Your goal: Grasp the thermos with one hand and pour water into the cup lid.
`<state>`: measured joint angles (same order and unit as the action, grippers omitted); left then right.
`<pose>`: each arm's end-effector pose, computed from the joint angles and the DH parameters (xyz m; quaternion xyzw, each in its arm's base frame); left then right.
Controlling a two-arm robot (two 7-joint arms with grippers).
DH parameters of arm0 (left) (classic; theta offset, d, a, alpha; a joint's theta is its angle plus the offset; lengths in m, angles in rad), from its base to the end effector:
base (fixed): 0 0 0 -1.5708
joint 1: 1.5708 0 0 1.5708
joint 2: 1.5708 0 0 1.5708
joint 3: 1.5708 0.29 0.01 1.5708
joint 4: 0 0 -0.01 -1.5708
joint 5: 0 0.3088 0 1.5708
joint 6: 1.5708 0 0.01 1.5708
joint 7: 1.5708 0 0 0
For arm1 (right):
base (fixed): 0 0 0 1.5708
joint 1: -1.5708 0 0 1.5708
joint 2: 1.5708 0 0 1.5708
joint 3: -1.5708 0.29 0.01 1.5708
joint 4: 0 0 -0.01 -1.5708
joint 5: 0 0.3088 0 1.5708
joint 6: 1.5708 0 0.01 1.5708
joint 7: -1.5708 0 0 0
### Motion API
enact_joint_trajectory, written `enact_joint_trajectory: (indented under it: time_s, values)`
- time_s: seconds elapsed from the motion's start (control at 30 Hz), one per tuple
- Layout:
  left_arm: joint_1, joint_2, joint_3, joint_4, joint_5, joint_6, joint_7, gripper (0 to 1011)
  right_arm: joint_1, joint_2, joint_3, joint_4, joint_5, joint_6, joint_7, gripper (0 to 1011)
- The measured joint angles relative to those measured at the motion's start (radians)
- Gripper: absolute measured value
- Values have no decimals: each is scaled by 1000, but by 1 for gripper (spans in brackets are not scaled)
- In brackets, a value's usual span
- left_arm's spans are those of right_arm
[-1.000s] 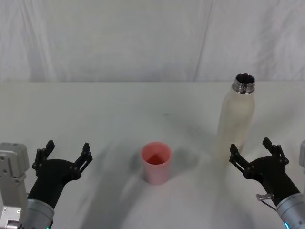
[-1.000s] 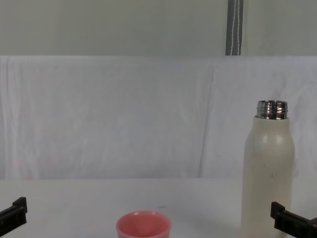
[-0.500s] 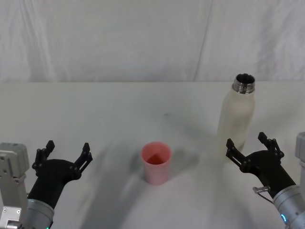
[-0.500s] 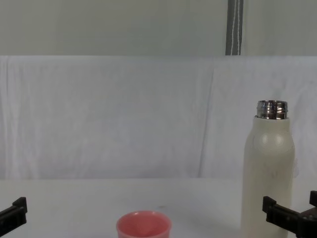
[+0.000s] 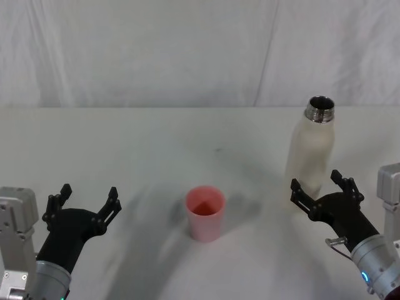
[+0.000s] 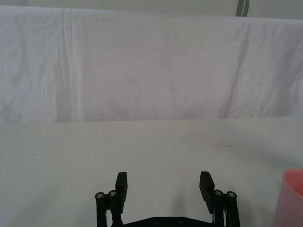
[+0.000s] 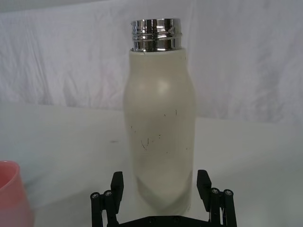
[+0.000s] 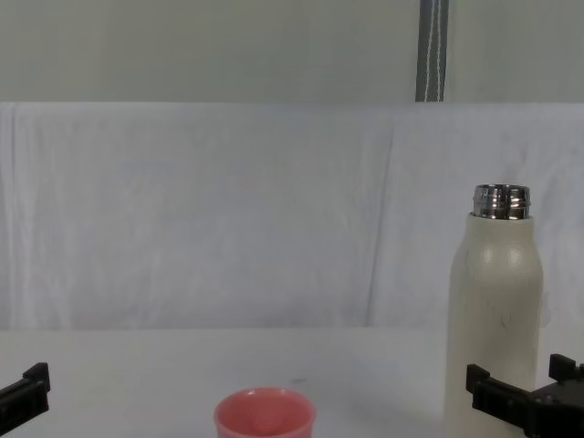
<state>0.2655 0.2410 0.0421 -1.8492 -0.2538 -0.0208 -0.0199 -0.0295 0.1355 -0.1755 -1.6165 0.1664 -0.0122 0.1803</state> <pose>0.2529 0.0376 -0.2853 -0.0174 0.0064 0.6616 0.7496 0.3152 0.0183 -0.2999 0.0152 0.0118 -0.5690 0.8221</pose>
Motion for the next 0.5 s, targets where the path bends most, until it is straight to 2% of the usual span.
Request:
enact_joint_trajectory:
  time_s: [0.5]
  values:
    - [0,0,0,0,0,0,0,1001,37,-8,-11,51,15,-6,2,1001]
